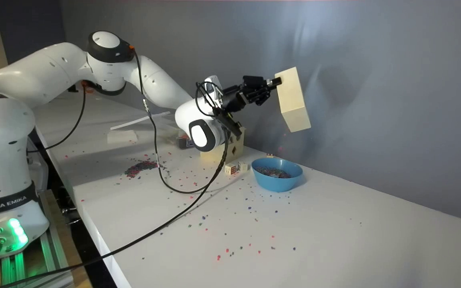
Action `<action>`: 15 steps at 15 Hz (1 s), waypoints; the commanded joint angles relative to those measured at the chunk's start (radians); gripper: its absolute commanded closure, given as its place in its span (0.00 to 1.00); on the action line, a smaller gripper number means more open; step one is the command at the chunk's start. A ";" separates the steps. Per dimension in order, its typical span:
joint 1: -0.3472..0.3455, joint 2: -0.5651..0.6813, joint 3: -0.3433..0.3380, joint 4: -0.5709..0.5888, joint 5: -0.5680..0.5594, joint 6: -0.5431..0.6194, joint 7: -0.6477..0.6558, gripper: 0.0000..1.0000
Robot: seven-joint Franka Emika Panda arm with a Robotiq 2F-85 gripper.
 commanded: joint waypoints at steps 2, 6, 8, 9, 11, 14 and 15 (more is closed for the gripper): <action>0.008 0.027 -0.030 0.022 0.024 0.020 0.014 0.98; 0.024 0.025 -0.059 0.032 0.032 0.020 0.034 0.98; 0.032 0.031 -0.080 0.036 0.035 0.019 0.042 0.98; 0.033 0.030 -0.086 0.040 0.036 0.019 0.043 0.98; 0.036 0.027 -0.095 0.041 0.034 0.019 0.044 0.98; -0.025 -0.090 0.026 0.027 -0.041 0.041 -0.042 0.98; -0.048 -0.114 0.056 0.028 -0.049 0.026 -0.060 0.98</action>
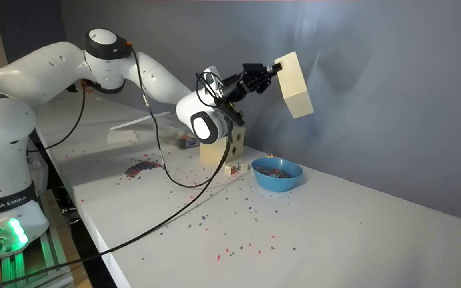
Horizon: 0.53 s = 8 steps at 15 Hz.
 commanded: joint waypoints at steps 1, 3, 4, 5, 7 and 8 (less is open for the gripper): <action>-0.092 -0.125 0.124 0.008 -0.049 0.010 -0.101 0.98; -0.144 -0.166 0.181 0.015 -0.038 -0.015 -0.156 0.98; -0.174 -0.191 0.209 0.021 -0.023 -0.032 -0.184 0.98; -0.210 -0.221 0.234 0.031 -0.011 -0.057 -0.214 0.98; -0.283 -0.276 0.286 0.054 0.029 -0.123 -0.271 0.98; -0.322 -0.307 0.306 0.068 0.040 -0.169 -0.297 0.98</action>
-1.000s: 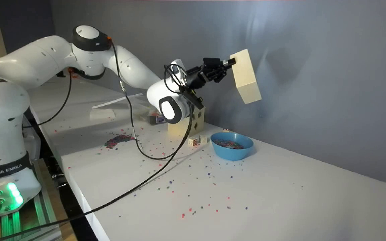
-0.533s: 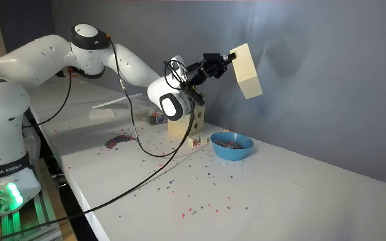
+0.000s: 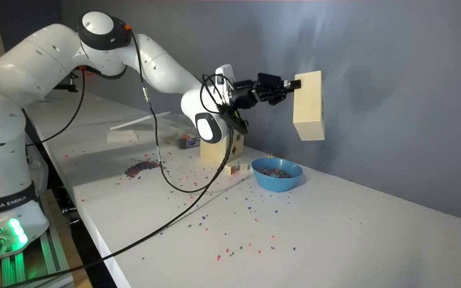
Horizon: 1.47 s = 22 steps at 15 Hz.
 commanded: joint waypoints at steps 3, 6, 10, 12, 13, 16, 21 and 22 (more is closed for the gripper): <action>-0.142 -0.145 0.064 0.089 0.143 -0.264 -0.173 0.98; -0.172 -0.167 0.063 0.136 0.329 -0.420 -0.282 0.98; -0.222 -0.212 0.091 0.156 0.634 -0.559 -0.485 0.98; -0.283 -0.264 0.144 0.153 0.765 -0.581 -0.598 0.98; -0.322 -0.291 0.184 0.153 0.824 -0.575 -0.651 0.98; -0.495 -0.375 0.368 0.165 0.995 -0.534 -0.830 0.98; -0.855 -0.436 0.730 0.240 1.188 -0.457 -1.156 0.98; -0.929 -0.439 0.807 0.268 1.220 -0.433 -1.225 0.98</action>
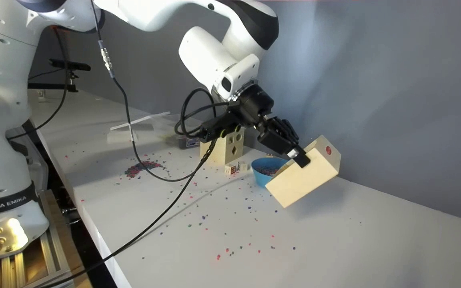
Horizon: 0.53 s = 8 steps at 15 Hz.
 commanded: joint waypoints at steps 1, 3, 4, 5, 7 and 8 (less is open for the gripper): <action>-0.261 -0.028 0.273 0.094 0.144 0.073 -0.265 0.98; -0.379 -0.030 0.429 0.121 0.189 0.093 -0.403 0.98; -0.437 -0.021 0.507 0.147 0.211 0.103 -0.475 0.98; -0.489 -0.018 0.586 0.169 0.233 0.110 -0.544 0.98; -0.585 -0.003 0.745 0.216 0.282 0.124 -0.681 0.98; -0.623 0.002 0.823 0.242 0.311 0.134 -0.747 0.98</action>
